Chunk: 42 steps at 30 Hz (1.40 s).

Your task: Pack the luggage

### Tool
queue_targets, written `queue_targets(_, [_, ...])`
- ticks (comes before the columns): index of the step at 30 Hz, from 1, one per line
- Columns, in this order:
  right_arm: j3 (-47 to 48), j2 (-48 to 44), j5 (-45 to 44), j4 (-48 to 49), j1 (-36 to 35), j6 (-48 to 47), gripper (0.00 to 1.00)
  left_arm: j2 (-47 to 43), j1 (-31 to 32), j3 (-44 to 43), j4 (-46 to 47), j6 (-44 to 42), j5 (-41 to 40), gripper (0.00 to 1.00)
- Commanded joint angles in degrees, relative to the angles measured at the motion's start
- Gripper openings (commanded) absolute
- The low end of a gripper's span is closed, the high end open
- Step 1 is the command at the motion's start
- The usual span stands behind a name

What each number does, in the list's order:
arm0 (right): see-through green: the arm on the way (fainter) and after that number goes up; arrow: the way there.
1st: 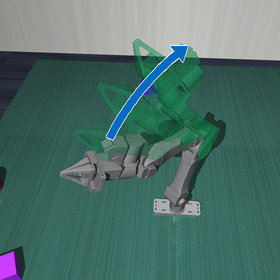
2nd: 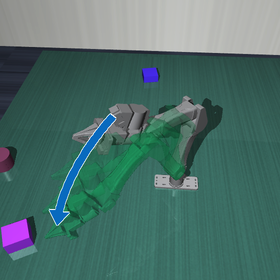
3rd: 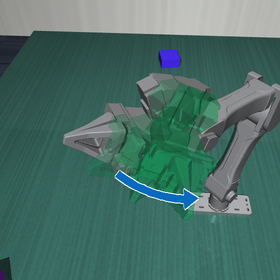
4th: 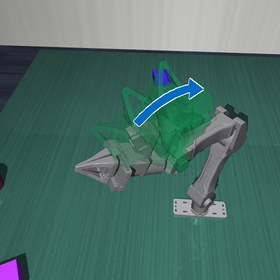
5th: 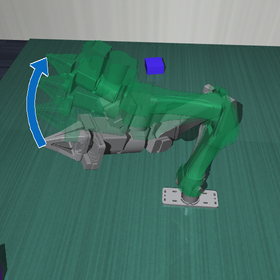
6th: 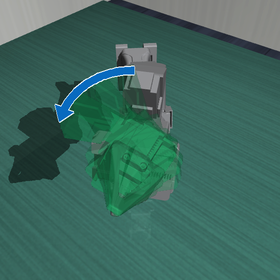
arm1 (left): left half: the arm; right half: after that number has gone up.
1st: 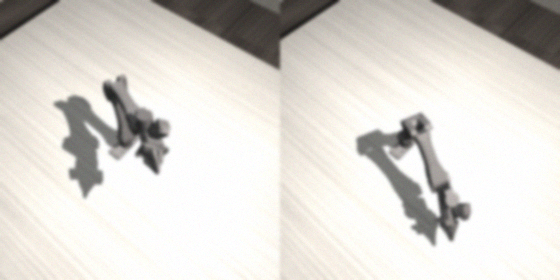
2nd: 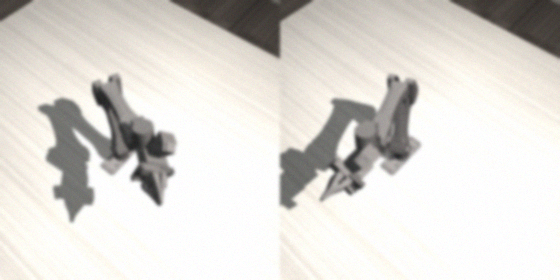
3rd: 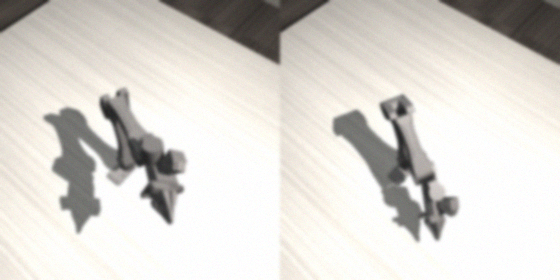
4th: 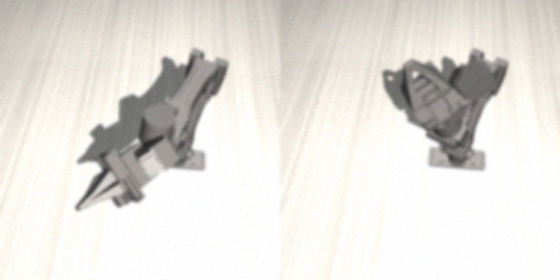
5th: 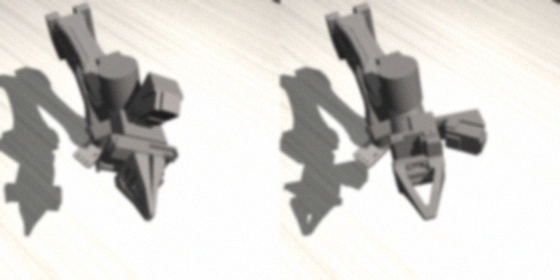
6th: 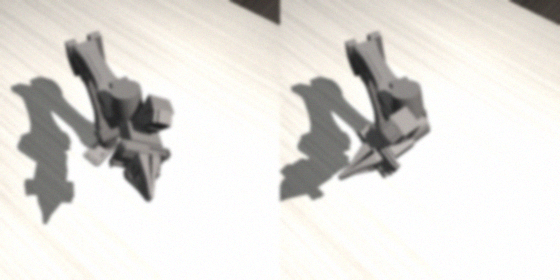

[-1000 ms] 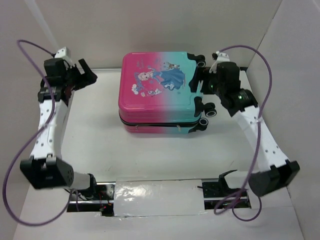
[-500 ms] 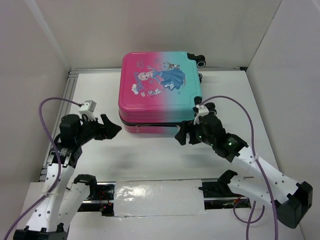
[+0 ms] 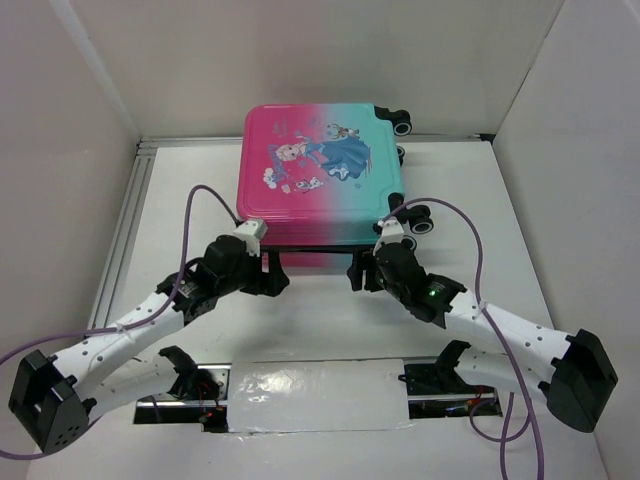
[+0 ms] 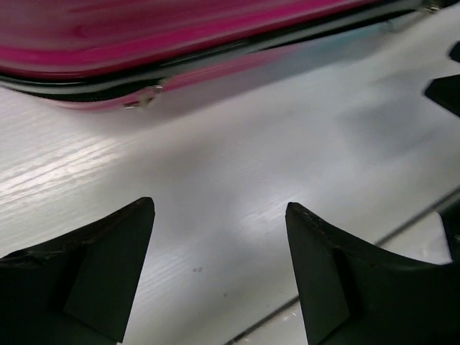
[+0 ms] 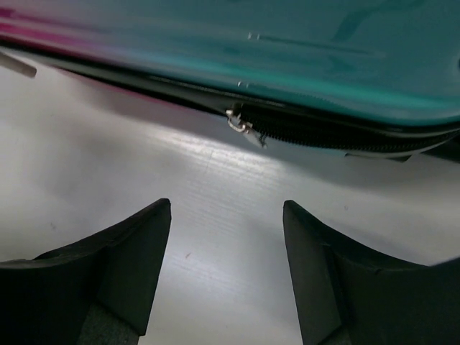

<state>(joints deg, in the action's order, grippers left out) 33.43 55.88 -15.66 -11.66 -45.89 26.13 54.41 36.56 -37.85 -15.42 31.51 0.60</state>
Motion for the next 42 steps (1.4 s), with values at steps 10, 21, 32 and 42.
queue_targets(10, [-2.2,3.3,-4.5,14.7,3.4,-4.3,0.55,2.1,0.1,6.5,17.2,-2.0,-15.6,0.85])
queue_targets(21, [-4.0,8.6,-1.6,23.8,5.1,-8.6,0.52,6.1,0.1,5.9,21.2,-5.2,-12.8,0.85])
queue_targets(32, [-4.5,12.6,-6.5,29.5,4.1,-8.1,0.31,9.7,-1.0,5.9,23.0,-5.8,-12.3,0.85])
queue_targets(42, [-6.1,10.0,-6.4,32.2,3.5,-10.0,0.0,9.7,-2.5,7.2,26.4,-6.9,-11.8,0.85])
